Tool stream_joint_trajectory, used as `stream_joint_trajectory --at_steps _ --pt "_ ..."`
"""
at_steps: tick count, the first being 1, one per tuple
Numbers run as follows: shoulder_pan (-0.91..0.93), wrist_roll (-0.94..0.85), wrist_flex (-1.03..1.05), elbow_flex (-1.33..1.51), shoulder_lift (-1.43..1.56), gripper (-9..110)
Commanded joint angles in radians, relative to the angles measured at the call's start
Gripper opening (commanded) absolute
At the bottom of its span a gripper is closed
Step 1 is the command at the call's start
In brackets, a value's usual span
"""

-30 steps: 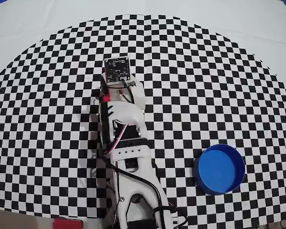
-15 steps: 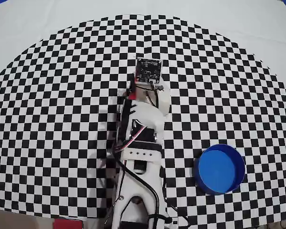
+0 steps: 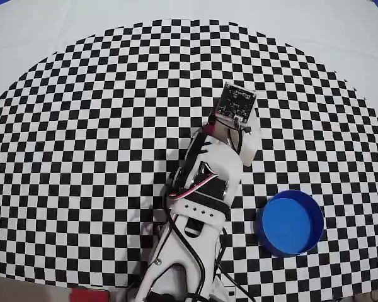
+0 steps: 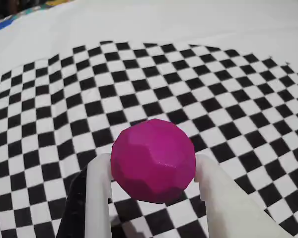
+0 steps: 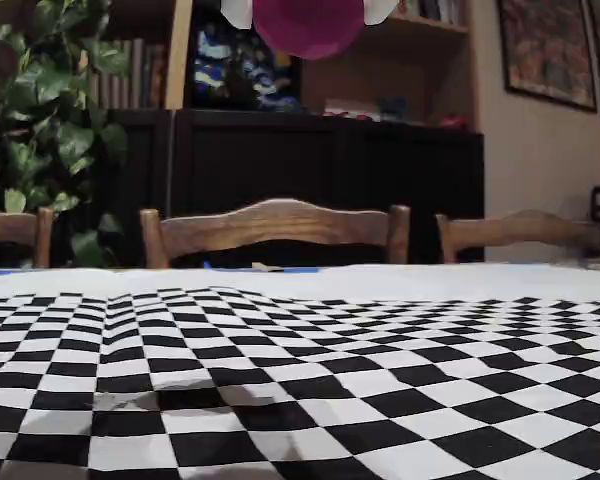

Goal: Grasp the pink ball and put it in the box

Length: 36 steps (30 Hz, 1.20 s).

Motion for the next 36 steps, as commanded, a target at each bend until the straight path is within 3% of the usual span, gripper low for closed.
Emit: stream_joint_trajectory --at_steps 1,36 --pt "0.04 0.003 0.011 -0.005 0.038 0" --pt "0.52 -0.005 0.048 0.04 0.155 0"
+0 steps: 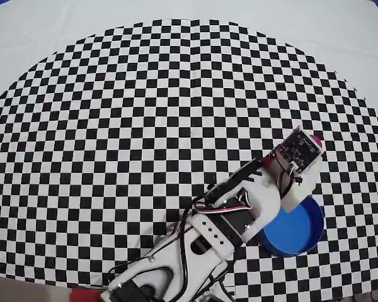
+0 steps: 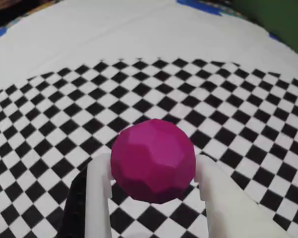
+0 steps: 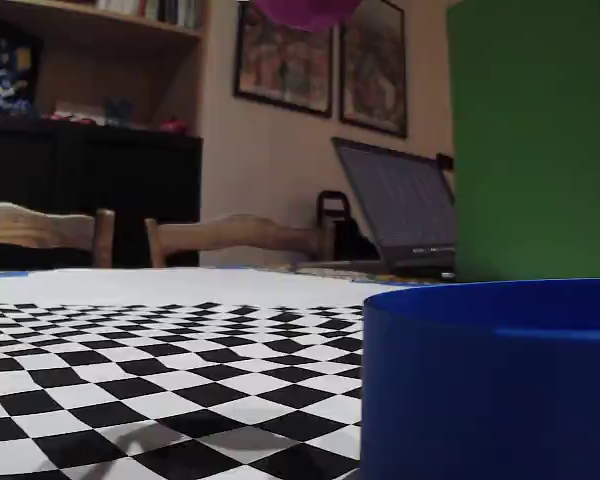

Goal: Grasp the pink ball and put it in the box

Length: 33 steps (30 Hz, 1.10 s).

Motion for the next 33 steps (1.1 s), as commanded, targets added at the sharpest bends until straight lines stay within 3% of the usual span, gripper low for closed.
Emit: stream_joint_trajectory --at_steps 1,33 --pt "0.04 -0.005 0.003 0.002 0.032 0" --pt "0.276 -0.006 0.026 0.051 0.098 0"
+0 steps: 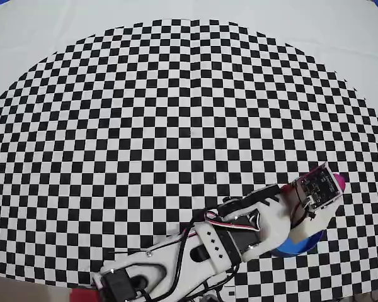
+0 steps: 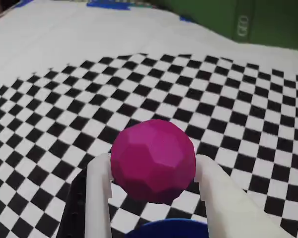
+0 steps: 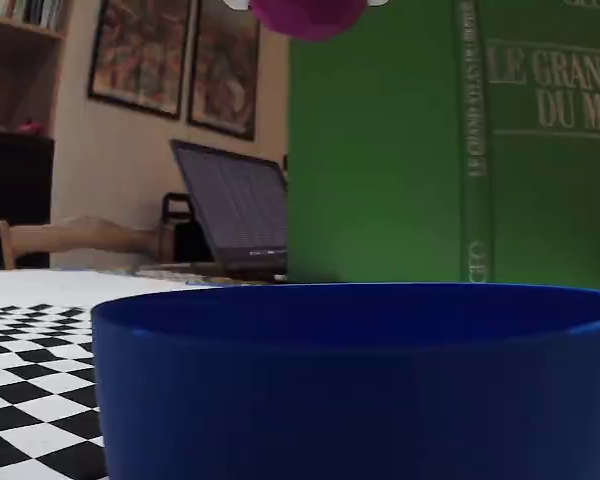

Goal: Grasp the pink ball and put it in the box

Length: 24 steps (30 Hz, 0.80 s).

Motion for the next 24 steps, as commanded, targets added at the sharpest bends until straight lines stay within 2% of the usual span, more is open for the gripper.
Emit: stream_joint_trajectory --at_steps 1,24 --pt "0.021 -0.006 0.005 0.0 0.04 0" --pt "0.046 -0.006 0.029 0.104 0.138 0"
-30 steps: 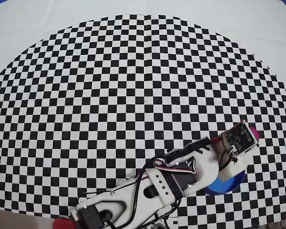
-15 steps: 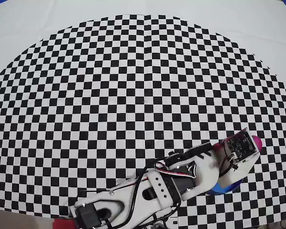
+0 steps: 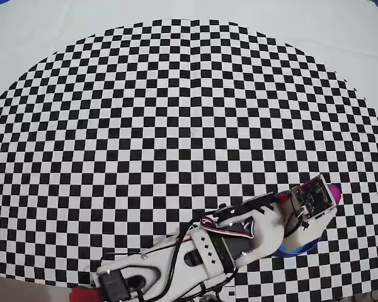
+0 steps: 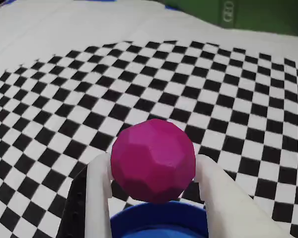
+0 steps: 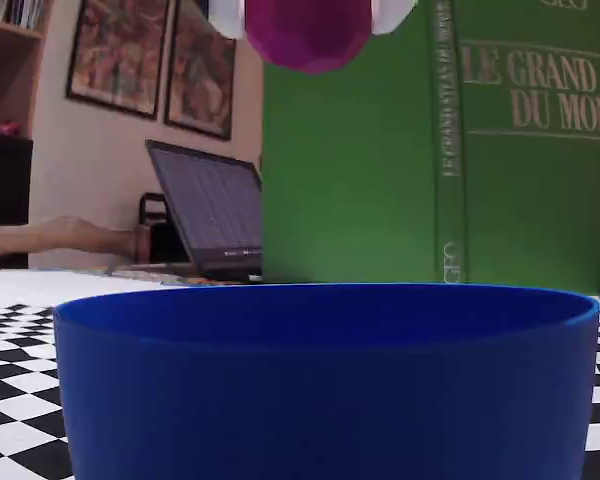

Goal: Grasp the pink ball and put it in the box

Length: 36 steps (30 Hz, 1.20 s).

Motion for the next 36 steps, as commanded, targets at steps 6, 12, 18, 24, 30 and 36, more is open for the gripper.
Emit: stream_joint_trajectory --at_steps 6,12,18,24,30,36 --pt "0.012 -0.006 0.021 0.028 0.054 0" --pt "0.018 -0.006 0.054 0.054 0.094 0" --pt "0.023 -0.006 0.083 0.078 0.129 0" --pt "0.026 -0.006 0.117 0.101 0.164 0" --pt "0.029 -0.006 0.193 0.103 0.202 0" --pt "0.029 -0.005 0.253 0.103 0.23 0"
